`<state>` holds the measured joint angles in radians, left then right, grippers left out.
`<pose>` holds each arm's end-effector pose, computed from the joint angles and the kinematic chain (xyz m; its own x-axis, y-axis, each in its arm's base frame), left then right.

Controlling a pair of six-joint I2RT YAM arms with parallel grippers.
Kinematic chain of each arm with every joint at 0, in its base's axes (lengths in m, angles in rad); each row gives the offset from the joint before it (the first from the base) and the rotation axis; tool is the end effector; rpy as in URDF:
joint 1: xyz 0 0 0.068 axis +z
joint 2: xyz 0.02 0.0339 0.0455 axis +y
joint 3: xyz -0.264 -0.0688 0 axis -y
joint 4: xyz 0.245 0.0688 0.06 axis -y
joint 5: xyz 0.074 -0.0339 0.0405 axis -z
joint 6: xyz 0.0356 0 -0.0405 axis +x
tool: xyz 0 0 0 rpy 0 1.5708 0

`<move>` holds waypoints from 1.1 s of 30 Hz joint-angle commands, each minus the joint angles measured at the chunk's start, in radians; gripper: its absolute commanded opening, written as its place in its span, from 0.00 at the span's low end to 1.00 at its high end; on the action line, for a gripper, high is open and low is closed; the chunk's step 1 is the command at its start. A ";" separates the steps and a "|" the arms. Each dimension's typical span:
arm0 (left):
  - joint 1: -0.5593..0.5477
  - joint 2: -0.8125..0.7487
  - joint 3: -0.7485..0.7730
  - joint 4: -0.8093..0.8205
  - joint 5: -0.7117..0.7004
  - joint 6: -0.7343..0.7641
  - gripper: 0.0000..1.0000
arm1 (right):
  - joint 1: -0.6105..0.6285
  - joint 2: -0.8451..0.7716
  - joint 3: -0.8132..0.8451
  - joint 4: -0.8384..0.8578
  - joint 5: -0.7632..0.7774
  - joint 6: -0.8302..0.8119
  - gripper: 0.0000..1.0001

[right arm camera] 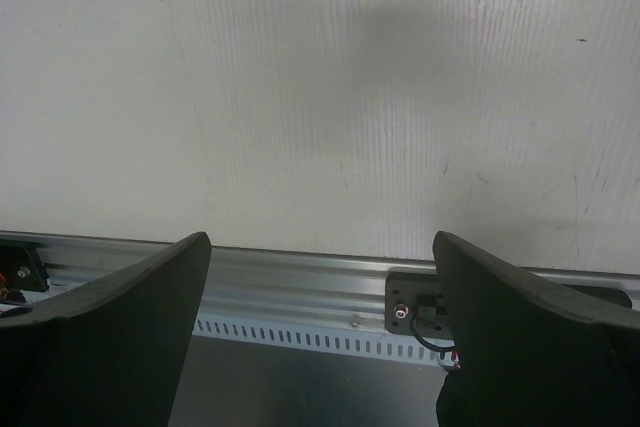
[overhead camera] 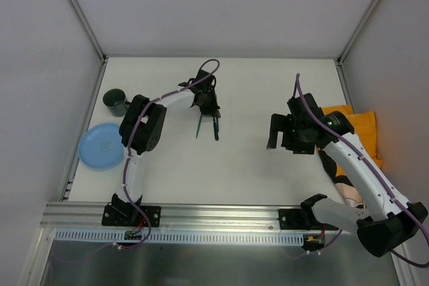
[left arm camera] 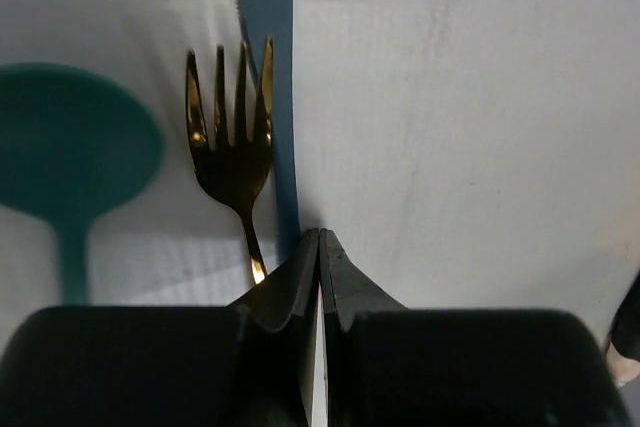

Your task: Set the dinner table for one person

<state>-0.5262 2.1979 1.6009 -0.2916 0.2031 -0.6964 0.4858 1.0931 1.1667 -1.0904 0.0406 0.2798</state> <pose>0.4114 -0.2472 0.1547 -0.9010 -0.2032 -0.3833 0.0312 0.8508 -0.5245 0.1742 0.0903 0.3326 -0.8464 -0.1349 -0.5152 -0.2226 0.9685 0.1121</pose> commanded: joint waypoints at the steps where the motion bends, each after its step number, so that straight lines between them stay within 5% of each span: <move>1: 0.041 -0.032 -0.070 -0.066 -0.106 0.043 0.00 | -0.004 0.010 0.027 -0.008 -0.005 0.013 0.99; 33: 0.423 -0.429 -0.515 -0.215 -0.324 0.250 0.00 | -0.004 0.122 0.068 0.073 -0.018 -0.011 0.99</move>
<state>-0.1364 1.8072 1.1294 -0.4137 -0.0471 -0.4877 0.4858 1.2144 1.1934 -1.0252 0.0292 0.2764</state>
